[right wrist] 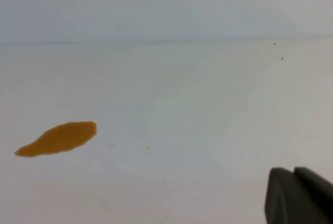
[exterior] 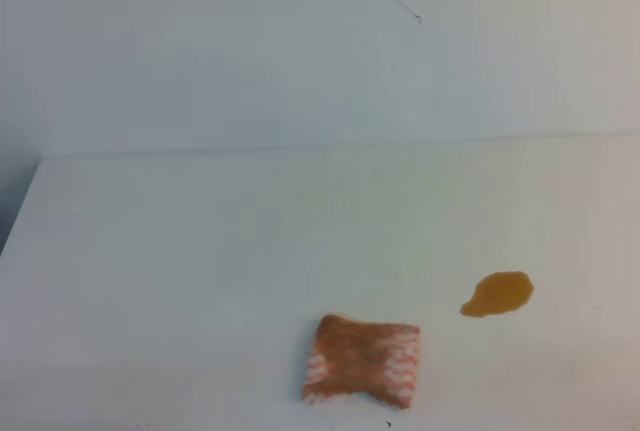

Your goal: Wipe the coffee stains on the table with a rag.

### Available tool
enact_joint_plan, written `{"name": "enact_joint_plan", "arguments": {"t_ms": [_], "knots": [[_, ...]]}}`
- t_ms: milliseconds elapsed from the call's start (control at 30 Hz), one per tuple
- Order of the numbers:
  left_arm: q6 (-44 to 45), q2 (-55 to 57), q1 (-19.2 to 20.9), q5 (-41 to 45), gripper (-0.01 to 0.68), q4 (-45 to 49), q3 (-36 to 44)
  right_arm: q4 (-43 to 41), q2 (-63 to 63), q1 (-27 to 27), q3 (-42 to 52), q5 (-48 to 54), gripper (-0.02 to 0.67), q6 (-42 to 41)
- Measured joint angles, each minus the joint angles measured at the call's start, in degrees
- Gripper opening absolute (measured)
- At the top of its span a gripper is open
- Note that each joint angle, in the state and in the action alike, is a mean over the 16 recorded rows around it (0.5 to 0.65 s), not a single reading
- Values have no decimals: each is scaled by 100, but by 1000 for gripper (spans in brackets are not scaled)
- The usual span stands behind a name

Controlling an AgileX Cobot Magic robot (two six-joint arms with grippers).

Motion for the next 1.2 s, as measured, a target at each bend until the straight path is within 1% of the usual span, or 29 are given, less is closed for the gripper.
{"name": "enact_joint_plan", "arguments": {"t_ms": [333,567,1200], "knots": [[0,9,0,6,-1,0,-16,0,0,0,0,-17,-2,0],[0,19,-1,11,-1,0,-32,-2,-39,0,46,-248,-2,1],[0,19,-1,11,-1,0,-32,-38,0,0,0,-1661,-2,63]]}}
